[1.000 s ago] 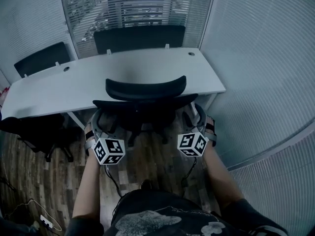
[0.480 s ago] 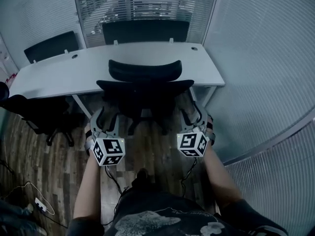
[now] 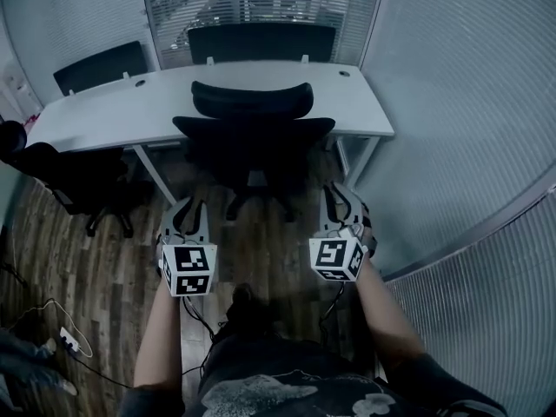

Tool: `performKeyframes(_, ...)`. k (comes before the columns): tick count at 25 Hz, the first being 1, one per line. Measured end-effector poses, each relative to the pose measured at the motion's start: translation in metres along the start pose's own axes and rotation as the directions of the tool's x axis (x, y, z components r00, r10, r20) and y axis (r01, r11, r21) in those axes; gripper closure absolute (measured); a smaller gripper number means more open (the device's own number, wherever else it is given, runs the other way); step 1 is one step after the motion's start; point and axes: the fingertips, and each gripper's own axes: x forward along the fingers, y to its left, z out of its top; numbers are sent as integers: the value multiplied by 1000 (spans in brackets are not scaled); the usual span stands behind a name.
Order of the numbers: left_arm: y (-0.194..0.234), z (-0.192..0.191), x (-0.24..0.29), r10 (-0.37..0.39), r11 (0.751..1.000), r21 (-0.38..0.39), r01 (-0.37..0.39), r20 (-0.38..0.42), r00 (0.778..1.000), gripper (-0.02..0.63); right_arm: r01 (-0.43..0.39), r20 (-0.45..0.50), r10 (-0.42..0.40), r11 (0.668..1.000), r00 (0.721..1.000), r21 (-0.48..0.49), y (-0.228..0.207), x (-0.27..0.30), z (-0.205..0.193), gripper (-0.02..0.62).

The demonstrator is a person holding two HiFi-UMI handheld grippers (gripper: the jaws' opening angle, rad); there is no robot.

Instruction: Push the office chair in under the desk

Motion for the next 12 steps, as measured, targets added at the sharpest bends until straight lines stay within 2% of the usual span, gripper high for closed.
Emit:
performKeyframes(5,-2,7,-33,10,993,-117,-4,55,998,581,-31,21,29,996,999,83,8,-31,11,566)
performKeyframes(12,-10,-13,-65,13,986,-168,-5,42,999,589,-74,7,74,986,997,148,24,-65,16,573)
